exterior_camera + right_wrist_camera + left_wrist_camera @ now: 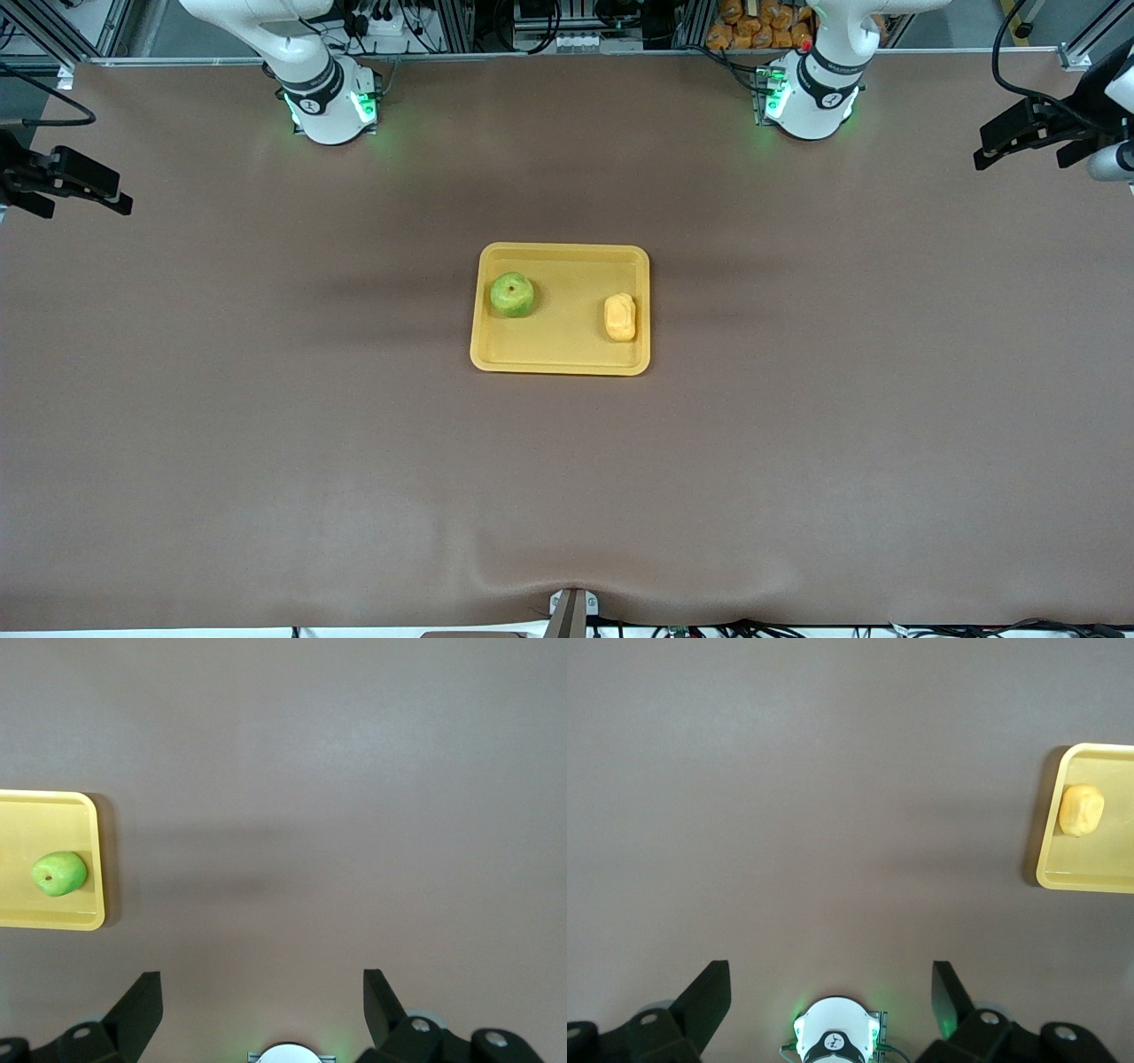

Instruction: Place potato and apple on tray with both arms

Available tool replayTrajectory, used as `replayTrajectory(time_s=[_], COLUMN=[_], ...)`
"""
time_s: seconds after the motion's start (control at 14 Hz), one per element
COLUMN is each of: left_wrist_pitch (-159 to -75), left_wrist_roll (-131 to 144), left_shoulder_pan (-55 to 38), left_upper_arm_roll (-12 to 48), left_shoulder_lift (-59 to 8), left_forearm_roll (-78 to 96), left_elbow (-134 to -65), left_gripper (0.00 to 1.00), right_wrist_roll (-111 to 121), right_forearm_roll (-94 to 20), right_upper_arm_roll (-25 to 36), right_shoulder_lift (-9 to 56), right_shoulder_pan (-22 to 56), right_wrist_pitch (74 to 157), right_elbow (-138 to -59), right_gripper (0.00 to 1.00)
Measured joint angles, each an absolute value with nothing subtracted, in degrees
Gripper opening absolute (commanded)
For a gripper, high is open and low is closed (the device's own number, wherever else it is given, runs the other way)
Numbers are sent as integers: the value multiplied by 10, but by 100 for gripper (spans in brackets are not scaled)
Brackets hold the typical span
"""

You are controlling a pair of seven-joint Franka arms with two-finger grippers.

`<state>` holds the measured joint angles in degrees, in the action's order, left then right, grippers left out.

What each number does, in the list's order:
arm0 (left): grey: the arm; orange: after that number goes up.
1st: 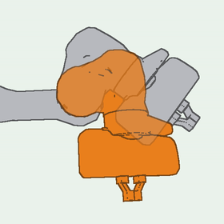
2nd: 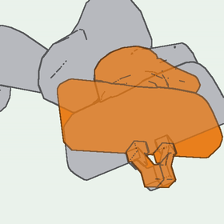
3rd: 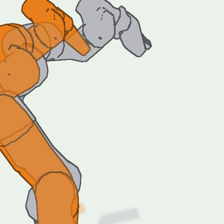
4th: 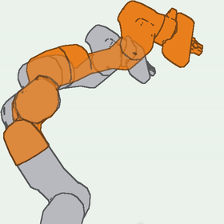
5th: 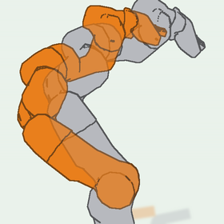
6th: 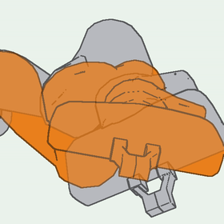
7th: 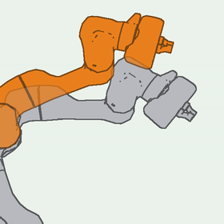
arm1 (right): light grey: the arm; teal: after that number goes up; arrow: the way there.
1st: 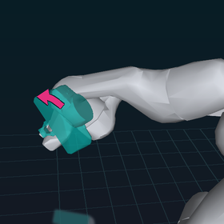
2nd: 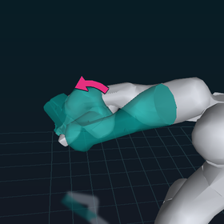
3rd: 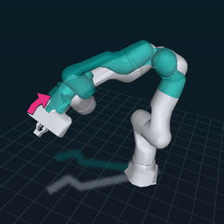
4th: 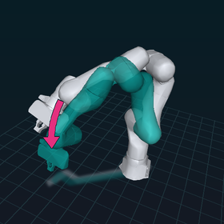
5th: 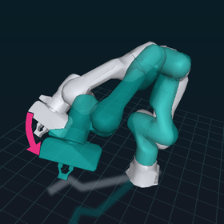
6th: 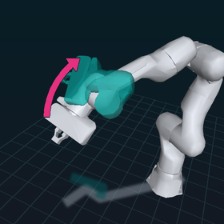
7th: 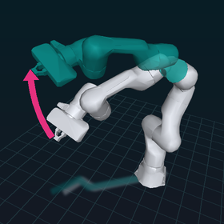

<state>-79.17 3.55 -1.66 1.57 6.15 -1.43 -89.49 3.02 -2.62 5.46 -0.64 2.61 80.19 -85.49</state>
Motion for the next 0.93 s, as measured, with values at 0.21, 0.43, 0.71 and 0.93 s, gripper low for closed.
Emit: replayTrajectory(time_s=[0.21, 0.43, 0.71, 0.93], left_wrist_pitch=[-791, -791, -791, -791], left_wrist_roll=[35, 35, 36, 66], left_shoulder_pan=[-17, -17, -17, -17], left_upper_arm_roll=[16, 16, 16, 17], left_shoulder_lift=[62, 62, 61, 61], left_forearm_roll=[-14, -14, -14, -14], left_elbow=[-896, -896, -893, -892], left_gripper=[100, 100, 100, 100], right_wrist_roll=[58, 63, 65, 67], right_forearm_roll=[-20, -19, -2, 5], right_upper_arm_roll=[55, 56, 55, 52], right_shoulder_lift=[-22, -32, -36, -37], right_shoulder_pan=[25, 25, 21, 21], right_wrist_pitch=[812, 812, 812, 813], right_elbow=[-877, -889, -896, -896], right_gripper=[100, 100, 100, 100])
